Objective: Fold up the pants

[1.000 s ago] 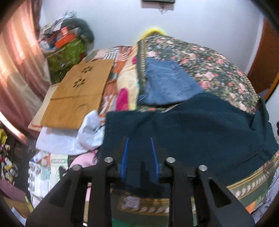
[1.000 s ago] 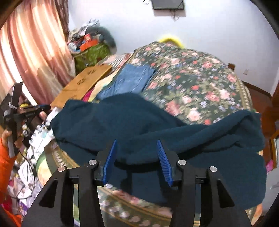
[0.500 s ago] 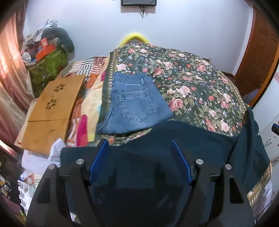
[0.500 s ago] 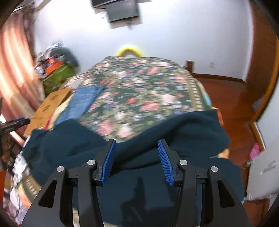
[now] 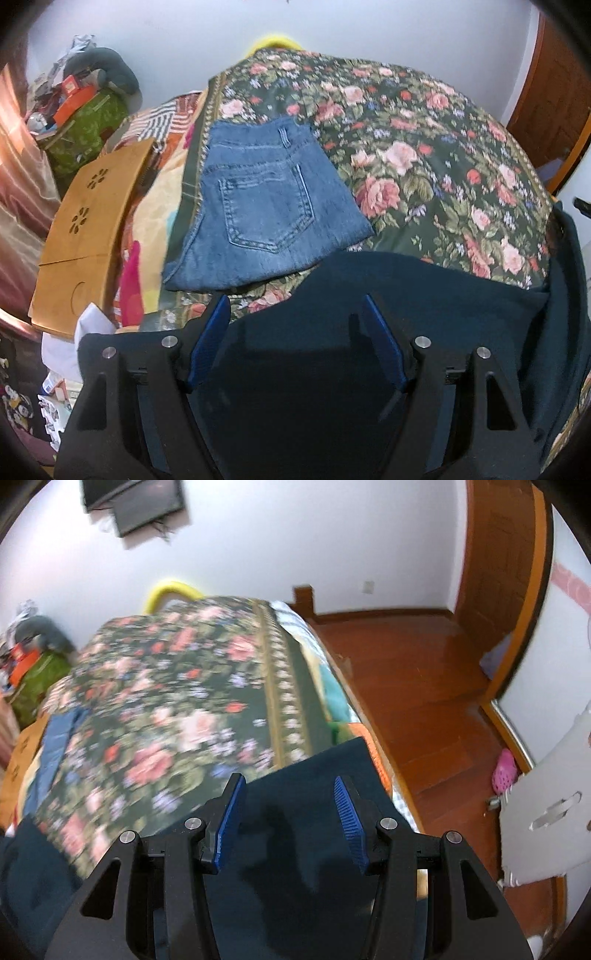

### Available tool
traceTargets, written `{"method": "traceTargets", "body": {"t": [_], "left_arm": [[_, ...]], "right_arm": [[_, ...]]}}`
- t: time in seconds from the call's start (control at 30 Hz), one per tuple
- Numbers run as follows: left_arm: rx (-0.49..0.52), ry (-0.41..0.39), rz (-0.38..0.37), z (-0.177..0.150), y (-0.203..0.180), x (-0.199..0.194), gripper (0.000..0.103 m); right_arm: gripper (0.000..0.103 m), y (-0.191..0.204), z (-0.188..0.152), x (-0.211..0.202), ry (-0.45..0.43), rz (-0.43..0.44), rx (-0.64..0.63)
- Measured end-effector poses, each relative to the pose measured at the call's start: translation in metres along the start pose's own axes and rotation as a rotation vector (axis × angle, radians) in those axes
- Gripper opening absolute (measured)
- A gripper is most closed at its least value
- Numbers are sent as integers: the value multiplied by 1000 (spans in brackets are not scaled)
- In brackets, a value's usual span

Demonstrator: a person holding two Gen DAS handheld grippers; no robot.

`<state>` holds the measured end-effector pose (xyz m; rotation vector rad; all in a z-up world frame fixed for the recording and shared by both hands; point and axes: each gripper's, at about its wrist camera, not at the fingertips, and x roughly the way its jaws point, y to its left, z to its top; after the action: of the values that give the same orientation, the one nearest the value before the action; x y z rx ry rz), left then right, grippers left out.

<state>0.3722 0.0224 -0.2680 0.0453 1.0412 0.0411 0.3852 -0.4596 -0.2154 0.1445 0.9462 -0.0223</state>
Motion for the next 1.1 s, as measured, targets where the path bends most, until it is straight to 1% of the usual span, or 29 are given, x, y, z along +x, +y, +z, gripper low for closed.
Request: {"method": "traceTargets", "body": {"t": [0.1,0.13,0.2,0.23,0.3,0.33,0.37,0.43,0.47,0.53,0.73,0.8,0.83,0.87,0.93,1.03,1.1], "left_arm": [[19,9,8,-4,-4,5,73],[25,9,13,-5,-6,6,73],[36,12,22,-6,-8,7,73],[40,15,24,-7,-9,8,73],[44,20,24,-9,-11,10,73],[46,22,26,-9,-12,10,73],[47,22,29,-9,-13,10,73],[44,25,25,-10,-15,8,73],[43,27,22,-11,-16,6,73],[43,21,18,-13,-17,-1,73],[41,11,8,-24,-20,-25,73],[35,17,3,-30,-20,-33,73],[34,19,3,-32,-20,-36,73],[30,22,3,-35,-20,-38,73],[22,28,-5,-43,-20,-45,73],[14,41,-27,-54,-23,-54,73],[22,44,-32,-62,-26,-59,73]], "right_arm": [[46,-9,4,36,63,-25,40],[46,-13,2,50,83,-13,57],[46,-19,-5,65,111,51,90],[46,-21,-10,73,121,62,110],[41,-16,-15,75,104,29,76],[37,-13,-18,73,96,9,53],[28,-12,-20,69,91,4,36],[13,-14,-19,64,98,14,33],[11,-16,-19,56,100,22,31],[9,-17,-20,39,85,27,28],[8,-34,-19,-35,-14,55,32],[7,-42,-19,-67,-54,67,40],[7,-45,-18,-77,-67,70,42],[7,-52,-21,-98,-94,70,47],[4,-54,-18,-110,-122,65,49],[4,-68,-25,-141,-162,63,68],[4,-71,-31,-150,-176,57,85]]}}
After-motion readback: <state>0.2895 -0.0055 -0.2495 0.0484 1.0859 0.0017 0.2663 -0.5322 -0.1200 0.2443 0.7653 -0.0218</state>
